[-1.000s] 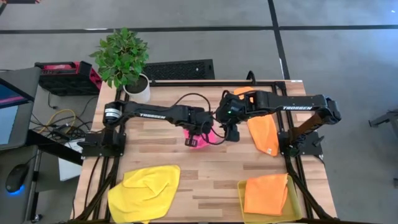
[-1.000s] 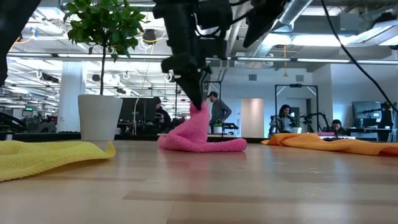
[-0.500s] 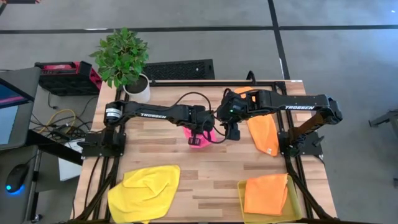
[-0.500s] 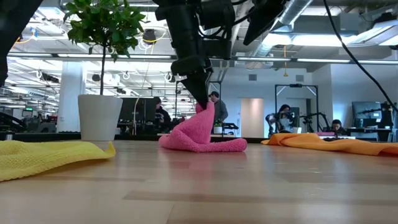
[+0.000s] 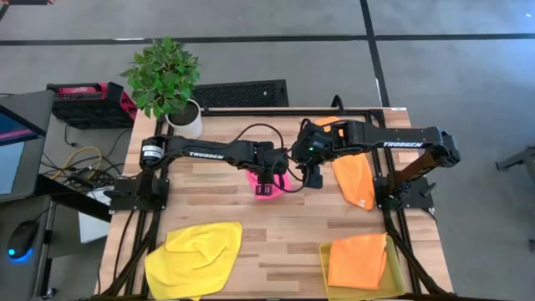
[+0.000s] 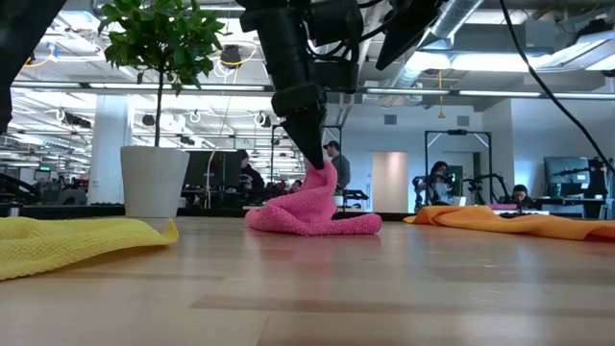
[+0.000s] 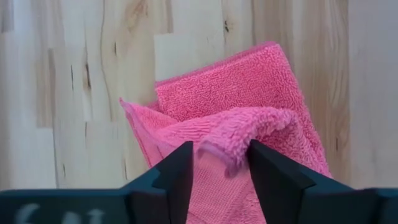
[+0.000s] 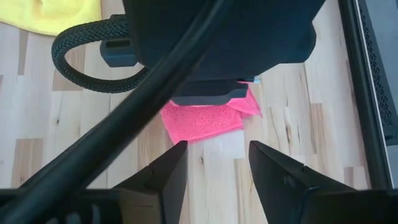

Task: Fold microfiber towels
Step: Fold the pink microfiber cloth

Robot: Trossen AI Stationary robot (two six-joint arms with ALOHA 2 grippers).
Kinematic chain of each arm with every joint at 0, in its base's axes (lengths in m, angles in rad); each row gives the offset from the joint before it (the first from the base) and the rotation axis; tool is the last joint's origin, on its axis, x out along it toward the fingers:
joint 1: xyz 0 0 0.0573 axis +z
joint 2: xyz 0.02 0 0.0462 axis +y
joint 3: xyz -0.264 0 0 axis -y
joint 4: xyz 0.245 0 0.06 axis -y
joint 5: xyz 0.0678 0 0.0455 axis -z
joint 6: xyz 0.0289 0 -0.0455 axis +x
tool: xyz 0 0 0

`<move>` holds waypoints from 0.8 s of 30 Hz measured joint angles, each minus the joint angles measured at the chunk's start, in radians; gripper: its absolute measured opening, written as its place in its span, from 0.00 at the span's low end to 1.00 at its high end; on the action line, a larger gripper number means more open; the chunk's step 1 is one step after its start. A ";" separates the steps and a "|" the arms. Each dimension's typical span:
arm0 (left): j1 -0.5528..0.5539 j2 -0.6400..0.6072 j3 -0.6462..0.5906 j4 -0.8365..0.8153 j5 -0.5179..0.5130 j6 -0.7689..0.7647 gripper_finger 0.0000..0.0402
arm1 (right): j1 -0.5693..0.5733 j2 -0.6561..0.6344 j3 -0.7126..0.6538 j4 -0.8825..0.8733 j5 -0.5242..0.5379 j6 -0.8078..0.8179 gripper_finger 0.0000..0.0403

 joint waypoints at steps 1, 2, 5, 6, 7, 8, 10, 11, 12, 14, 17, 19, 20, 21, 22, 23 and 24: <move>0.000 0.000 0.000 -0.001 0.000 0.000 0.37 | 0.000 0.000 0.000 0.000 0.000 0.000 0.48; -0.001 0.000 0.004 -0.009 0.000 -0.001 0.37 | 0.000 0.000 0.000 -0.001 0.000 0.000 0.48; -0.001 0.000 0.026 -0.035 0.000 -0.014 0.37 | 0.000 0.000 0.000 -0.004 0.000 0.001 0.49; -0.001 0.000 0.036 -0.049 0.000 -0.014 0.37 | 0.000 0.000 0.000 -0.009 0.000 0.001 0.49; -0.001 0.000 0.049 -0.067 0.000 -0.014 0.37 | 0.000 0.000 0.000 -0.012 0.000 0.001 0.48; -0.001 0.000 0.065 -0.086 0.000 -0.016 0.37 | 0.000 0.000 0.000 -0.012 -0.001 0.001 0.48; -0.001 -0.001 0.098 -0.123 0.000 -0.027 0.37 | 0.000 0.000 0.000 -0.017 -0.001 0.001 0.48; -0.001 -0.001 0.114 -0.147 0.000 -0.030 0.37 | 0.000 -0.001 0.000 -0.023 -0.001 0.001 0.48; -0.001 -0.001 0.129 -0.173 0.000 -0.035 0.37 | 0.000 -0.004 0.000 -0.030 -0.001 0.001 0.48; -0.004 -0.011 0.152 -0.219 -0.001 -0.049 0.37 | 0.000 -0.011 0.000 -0.045 -0.001 0.000 0.48; -0.005 -0.050 0.157 -0.254 -0.002 -0.093 0.37 | 0.000 -0.019 -0.011 -0.037 -0.003 -0.025 0.49; -0.008 -0.088 0.157 -0.278 -0.007 -0.132 0.37 | 0.001 -0.020 -0.048 -0.008 -0.010 -0.049 0.48; -0.011 -0.110 0.157 -0.291 -0.011 -0.157 0.37 | 0.001 -0.018 -0.068 0.006 -0.018 -0.062 0.48; -0.014 -0.141 0.157 -0.303 -0.024 -0.181 0.37 | 0.001 -0.013 -0.093 0.027 -0.024 -0.078 0.48; -0.021 -0.166 0.159 -0.311 -0.038 -0.212 0.37 | 0.000 -0.008 -0.121 0.074 -0.032 -0.092 0.48; -0.028 -0.194 0.161 -0.321 -0.057 -0.237 0.37 | 0.000 0.001 -0.148 0.135 -0.041 -0.104 0.48; -0.036 -0.220 0.161 -0.338 -0.074 -0.262 0.37 | 0.000 0.009 -0.177 0.204 -0.049 -0.113 0.48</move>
